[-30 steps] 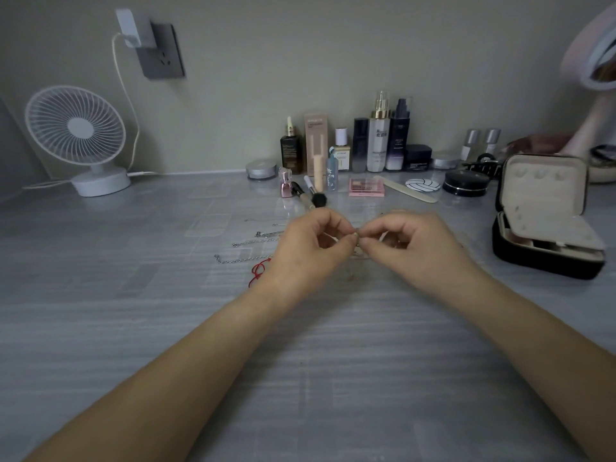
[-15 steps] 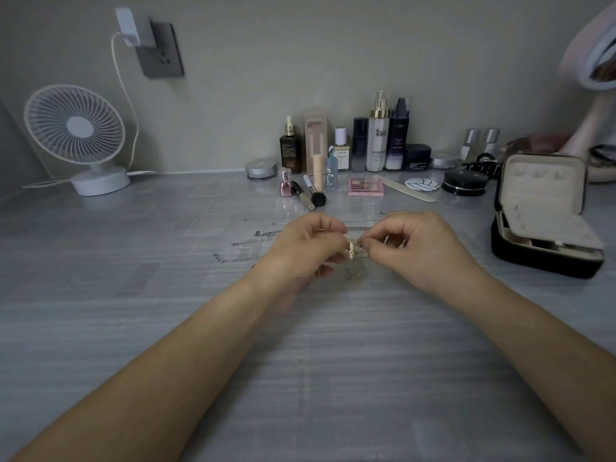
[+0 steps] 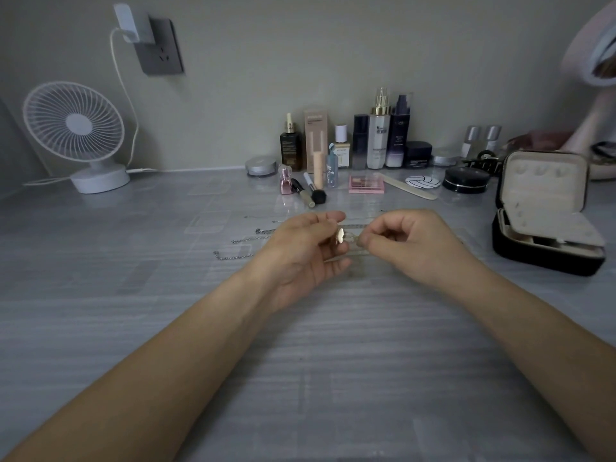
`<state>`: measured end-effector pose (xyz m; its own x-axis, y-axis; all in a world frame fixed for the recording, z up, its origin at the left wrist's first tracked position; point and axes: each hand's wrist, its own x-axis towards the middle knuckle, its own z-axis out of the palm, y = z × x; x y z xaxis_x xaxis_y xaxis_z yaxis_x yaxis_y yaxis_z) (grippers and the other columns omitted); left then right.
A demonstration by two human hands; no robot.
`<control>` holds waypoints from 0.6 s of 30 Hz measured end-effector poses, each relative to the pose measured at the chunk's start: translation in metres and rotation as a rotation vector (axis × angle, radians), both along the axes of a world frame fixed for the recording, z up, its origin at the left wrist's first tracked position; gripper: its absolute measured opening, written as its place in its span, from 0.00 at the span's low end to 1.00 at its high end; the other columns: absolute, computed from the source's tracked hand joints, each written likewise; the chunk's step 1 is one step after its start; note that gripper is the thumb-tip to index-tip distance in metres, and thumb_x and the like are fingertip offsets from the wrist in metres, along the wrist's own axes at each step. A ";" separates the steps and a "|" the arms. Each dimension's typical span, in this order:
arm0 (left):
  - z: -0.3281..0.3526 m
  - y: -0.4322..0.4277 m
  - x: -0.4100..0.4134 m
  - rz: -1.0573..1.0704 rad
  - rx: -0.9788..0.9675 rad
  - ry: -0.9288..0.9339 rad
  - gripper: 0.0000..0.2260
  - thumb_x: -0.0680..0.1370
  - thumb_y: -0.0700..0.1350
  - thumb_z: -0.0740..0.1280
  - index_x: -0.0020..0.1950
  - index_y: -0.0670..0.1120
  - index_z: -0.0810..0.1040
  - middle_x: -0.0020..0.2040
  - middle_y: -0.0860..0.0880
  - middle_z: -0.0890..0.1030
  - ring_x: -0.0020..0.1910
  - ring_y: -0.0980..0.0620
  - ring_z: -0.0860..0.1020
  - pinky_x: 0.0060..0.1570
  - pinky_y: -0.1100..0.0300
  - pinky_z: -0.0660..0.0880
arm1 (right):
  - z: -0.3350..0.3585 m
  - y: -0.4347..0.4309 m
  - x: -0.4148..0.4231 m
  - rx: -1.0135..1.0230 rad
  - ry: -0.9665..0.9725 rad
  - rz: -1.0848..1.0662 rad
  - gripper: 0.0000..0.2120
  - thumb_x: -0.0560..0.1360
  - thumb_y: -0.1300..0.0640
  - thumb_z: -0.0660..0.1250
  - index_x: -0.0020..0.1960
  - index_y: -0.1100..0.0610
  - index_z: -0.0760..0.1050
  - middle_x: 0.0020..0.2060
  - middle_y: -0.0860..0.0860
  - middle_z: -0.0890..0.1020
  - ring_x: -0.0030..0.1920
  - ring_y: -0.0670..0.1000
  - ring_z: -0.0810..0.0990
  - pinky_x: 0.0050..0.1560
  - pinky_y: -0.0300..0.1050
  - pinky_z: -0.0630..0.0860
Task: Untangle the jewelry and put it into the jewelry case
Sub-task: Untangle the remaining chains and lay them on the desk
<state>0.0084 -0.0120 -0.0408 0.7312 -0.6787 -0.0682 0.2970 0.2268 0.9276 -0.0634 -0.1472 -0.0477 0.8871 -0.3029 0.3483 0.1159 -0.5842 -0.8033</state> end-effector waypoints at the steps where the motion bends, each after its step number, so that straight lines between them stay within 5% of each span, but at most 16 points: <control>1: 0.000 0.000 0.000 -0.006 -0.006 0.003 0.06 0.80 0.36 0.57 0.51 0.42 0.73 0.33 0.47 0.73 0.28 0.55 0.73 0.26 0.63 0.73 | 0.000 0.000 0.000 0.005 0.001 -0.002 0.09 0.70 0.57 0.70 0.33 0.47 0.78 0.29 0.44 0.78 0.29 0.38 0.72 0.32 0.26 0.69; 6: -0.001 0.001 0.001 -0.076 -0.051 0.059 0.07 0.80 0.40 0.57 0.51 0.42 0.74 0.30 0.49 0.74 0.27 0.55 0.73 0.29 0.62 0.73 | 0.001 0.001 0.000 0.025 0.014 0.022 0.07 0.68 0.58 0.71 0.33 0.49 0.78 0.31 0.46 0.80 0.32 0.41 0.74 0.37 0.32 0.71; 10: -0.002 0.003 0.006 -0.115 -0.102 0.117 0.08 0.77 0.45 0.62 0.52 0.43 0.74 0.32 0.50 0.73 0.30 0.55 0.75 0.32 0.62 0.75 | 0.003 0.002 -0.002 0.004 0.041 0.056 0.09 0.68 0.63 0.71 0.33 0.51 0.77 0.29 0.44 0.77 0.27 0.38 0.72 0.31 0.28 0.69; 14: 0.001 0.007 0.013 -0.072 -0.181 0.121 0.11 0.68 0.43 0.66 0.50 0.43 0.76 0.33 0.50 0.76 0.34 0.55 0.76 0.35 0.63 0.76 | 0.000 0.000 -0.002 -0.045 0.081 0.036 0.09 0.67 0.62 0.72 0.33 0.51 0.77 0.28 0.43 0.77 0.27 0.36 0.72 0.31 0.27 0.68; 18: -0.001 0.008 0.017 0.006 -0.168 0.135 0.06 0.71 0.41 0.66 0.47 0.44 0.76 0.33 0.50 0.76 0.30 0.56 0.77 0.32 0.64 0.77 | -0.002 0.001 -0.001 -0.011 0.098 0.045 0.09 0.68 0.63 0.71 0.33 0.52 0.78 0.28 0.44 0.77 0.26 0.37 0.71 0.31 0.28 0.69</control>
<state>0.0249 -0.0044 -0.0413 0.7272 -0.6845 -0.0516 0.4138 0.3772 0.8286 -0.0647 -0.1465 -0.0493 0.9297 -0.2581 0.2627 0.0639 -0.5894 -0.8053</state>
